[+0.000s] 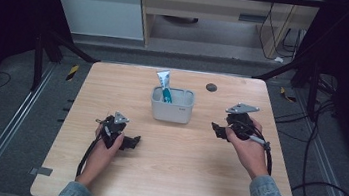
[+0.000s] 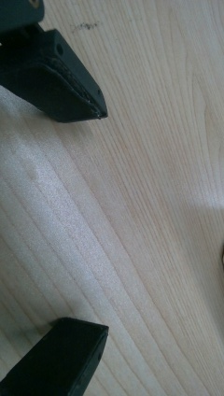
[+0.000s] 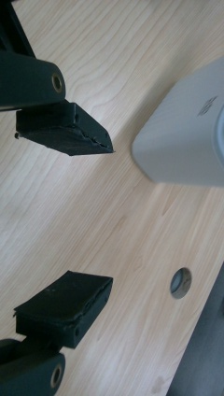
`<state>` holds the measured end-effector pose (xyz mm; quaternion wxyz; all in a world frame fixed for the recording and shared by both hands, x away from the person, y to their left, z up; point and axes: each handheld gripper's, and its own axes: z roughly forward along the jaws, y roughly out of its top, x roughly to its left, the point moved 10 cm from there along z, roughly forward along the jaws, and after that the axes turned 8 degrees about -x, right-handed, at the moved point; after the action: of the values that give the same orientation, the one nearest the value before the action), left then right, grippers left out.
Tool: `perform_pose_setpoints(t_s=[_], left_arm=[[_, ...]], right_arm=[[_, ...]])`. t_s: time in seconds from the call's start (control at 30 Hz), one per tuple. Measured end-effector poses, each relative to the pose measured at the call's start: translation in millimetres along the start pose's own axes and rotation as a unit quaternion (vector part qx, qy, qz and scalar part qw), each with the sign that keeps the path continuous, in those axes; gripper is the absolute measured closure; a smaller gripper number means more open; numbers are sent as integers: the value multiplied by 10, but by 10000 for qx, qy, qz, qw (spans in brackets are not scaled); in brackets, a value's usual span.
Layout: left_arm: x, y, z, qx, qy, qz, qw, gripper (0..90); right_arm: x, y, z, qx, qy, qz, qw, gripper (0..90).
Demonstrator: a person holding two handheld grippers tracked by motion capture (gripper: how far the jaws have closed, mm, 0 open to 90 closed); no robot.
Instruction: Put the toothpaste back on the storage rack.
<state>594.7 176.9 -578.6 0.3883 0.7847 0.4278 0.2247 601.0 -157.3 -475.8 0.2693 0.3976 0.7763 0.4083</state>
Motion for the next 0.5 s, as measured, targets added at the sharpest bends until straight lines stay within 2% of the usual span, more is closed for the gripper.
perform_pose_setpoints(t_s=[0.13, 0.37, 0.5], left_arm=[[-1, 1, 1, -5, 1, -4, 10000, 0], [1, 0, 0, 1, 0, 4, 10000, 0], [1, 0, 0, 1, 1, 3, 10000, 0]], right_arm=[[-102, -142, -1, 83, -78, 82, 9999, 288], [-281, -408, 3, 247, -185, 412, 9987, 259], [-323, -523, 20, 309, -118, 499, 9982, 195]])
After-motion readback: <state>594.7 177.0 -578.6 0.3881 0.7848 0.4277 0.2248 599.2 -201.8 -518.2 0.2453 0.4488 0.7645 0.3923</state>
